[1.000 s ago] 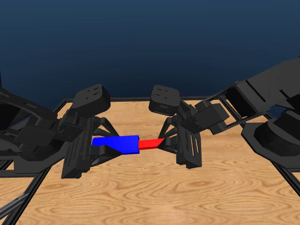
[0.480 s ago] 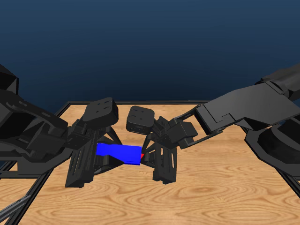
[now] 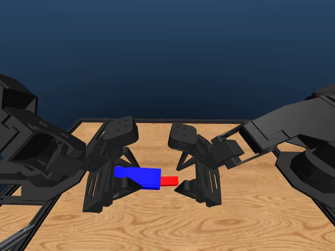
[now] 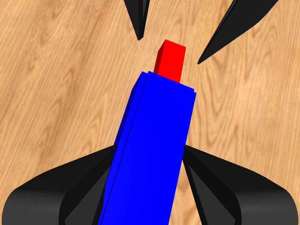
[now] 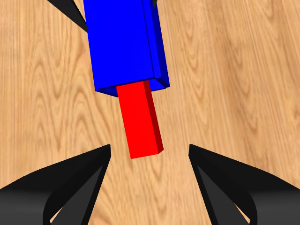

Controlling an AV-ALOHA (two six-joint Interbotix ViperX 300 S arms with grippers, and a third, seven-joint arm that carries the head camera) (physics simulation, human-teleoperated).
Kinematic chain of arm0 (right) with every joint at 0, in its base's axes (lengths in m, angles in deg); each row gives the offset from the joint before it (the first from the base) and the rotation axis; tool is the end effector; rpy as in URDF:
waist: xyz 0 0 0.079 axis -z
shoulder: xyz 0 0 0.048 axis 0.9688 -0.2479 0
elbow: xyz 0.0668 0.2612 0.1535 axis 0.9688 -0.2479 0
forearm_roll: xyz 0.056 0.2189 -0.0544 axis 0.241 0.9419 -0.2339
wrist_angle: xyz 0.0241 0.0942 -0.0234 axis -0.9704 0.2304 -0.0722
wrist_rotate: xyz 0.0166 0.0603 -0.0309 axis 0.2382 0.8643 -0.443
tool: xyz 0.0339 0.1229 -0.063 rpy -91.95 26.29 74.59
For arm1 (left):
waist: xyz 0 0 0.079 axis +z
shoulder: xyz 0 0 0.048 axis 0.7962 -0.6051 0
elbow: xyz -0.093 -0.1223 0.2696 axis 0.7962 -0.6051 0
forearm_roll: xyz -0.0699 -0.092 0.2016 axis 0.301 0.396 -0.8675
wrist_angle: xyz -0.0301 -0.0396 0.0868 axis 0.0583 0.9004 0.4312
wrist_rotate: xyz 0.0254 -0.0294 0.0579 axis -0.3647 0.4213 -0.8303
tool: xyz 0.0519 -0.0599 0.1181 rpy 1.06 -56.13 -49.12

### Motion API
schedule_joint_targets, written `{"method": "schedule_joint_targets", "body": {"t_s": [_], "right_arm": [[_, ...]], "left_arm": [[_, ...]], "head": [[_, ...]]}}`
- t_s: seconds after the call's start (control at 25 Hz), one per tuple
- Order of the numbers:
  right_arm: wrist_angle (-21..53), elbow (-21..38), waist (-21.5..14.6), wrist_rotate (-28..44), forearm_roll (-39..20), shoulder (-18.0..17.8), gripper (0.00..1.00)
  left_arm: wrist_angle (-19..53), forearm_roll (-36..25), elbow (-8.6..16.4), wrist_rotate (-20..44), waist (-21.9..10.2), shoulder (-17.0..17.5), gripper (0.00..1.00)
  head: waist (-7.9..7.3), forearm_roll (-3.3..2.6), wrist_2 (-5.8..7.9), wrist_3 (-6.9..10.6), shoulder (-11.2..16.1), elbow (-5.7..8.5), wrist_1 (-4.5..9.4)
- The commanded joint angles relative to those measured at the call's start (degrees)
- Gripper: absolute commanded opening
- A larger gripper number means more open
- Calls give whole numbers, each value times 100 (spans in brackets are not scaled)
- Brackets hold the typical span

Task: Insert peg into socket

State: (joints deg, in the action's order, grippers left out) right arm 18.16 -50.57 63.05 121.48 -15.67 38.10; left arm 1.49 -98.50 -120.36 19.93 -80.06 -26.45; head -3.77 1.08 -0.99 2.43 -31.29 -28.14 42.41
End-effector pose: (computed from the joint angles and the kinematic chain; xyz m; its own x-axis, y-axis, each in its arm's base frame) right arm 0.5298 0.0804 0.0966 0.5835 -0.0494 -0.8106 0.1209 0.9923 0.0265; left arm 0.3711 -0.0953 0.1167 0.5822 0.1531 -0.7985 -0.2911 0.9563 -0.0289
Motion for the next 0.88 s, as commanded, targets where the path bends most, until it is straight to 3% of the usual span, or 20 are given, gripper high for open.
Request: {"method": "schedule_joint_targets", "body": {"t_s": [0.04,0.2,0.24,0.32,0.36,0.44,0.56,0.88], "right_arm": [[322,-284,-166,291,-172,579,100],[532,-543,-280,596,-316,733,100],[461,-617,-274,543,-253,673,0],[196,-633,-257,681,-291,544,0],[172,-653,-250,660,-287,518,0],[-87,-568,-186,636,-267,383,0],[-333,-396,-131,518,-209,120,0],[-346,730,-124,-365,-66,-418,0]], "left_arm": [[-74,-91,-15,202,29,167,0],[-42,-221,-49,312,-33,149,0],[46,-212,-15,289,-52,137,0],[75,-231,31,323,-33,236,0],[72,-257,146,335,-100,222,0],[44,-303,67,325,-73,135,0],[161,-331,219,300,-146,73,0],[143,-385,309,400,-158,53,0]], "head": [[-38,6,14,19,-75,115,-97],[-23,-3,33,46,-90,121,-88],[-16,-6,37,49,-96,120,-89],[-11,-6,40,33,-98,123,-87],[-11,-6,36,27,-96,124,-86],[-4,-6,30,28,-94,124,-85],[-16,-1,21,12,-81,125,-81],[1,0,-2,14,-76,118,-39]]}}
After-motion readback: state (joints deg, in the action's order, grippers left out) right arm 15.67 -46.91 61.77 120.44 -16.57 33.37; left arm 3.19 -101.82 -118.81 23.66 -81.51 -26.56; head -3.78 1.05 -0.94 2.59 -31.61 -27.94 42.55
